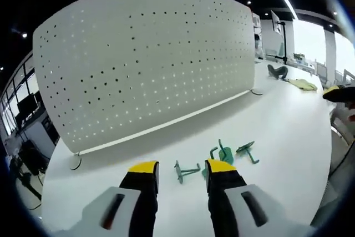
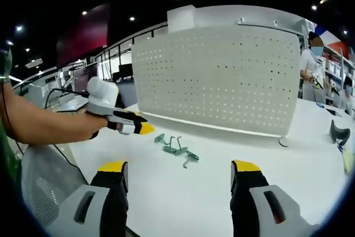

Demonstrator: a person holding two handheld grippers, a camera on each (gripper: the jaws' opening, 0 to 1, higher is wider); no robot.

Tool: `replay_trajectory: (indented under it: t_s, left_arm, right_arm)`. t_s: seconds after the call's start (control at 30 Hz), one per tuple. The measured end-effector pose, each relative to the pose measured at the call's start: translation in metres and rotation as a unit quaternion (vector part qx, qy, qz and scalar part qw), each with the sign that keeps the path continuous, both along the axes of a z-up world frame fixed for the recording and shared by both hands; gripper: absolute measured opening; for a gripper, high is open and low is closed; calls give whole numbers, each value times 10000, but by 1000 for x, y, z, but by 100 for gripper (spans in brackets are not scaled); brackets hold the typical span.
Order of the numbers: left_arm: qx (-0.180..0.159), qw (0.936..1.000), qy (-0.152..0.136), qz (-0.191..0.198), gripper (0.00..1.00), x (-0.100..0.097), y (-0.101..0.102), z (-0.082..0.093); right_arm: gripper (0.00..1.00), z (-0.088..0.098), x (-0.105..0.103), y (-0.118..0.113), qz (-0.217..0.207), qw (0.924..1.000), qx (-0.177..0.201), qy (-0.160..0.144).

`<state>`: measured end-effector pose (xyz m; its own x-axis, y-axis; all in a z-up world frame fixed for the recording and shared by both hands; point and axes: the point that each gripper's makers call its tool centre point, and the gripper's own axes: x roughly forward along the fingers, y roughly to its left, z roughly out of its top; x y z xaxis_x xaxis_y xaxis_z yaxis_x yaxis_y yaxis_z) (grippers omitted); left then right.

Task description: Insert the hook assembly into the mounting plate slot until the hook locks in place.

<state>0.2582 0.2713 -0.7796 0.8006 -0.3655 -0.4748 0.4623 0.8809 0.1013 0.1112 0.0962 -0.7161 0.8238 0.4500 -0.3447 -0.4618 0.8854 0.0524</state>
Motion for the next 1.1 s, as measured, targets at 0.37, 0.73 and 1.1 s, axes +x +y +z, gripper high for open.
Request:
replay_trajectory:
  t_s: [0.37, 0.73, 1.1]
  left_arm:
    - [168, 9997, 150, 7, 27, 11, 2, -19]
    - [239, 9993, 300, 12, 25, 14, 1, -34]
    - [291, 9988, 393, -34, 19, 18, -3, -45]
  right_arm:
    - [76, -2, 1, -1, -37, 10000, 33, 57]
    - [76, -2, 1, -2, -59, 9999, 76, 78]
    - [76, -4, 1, -2, -40, 9999, 83, 120]
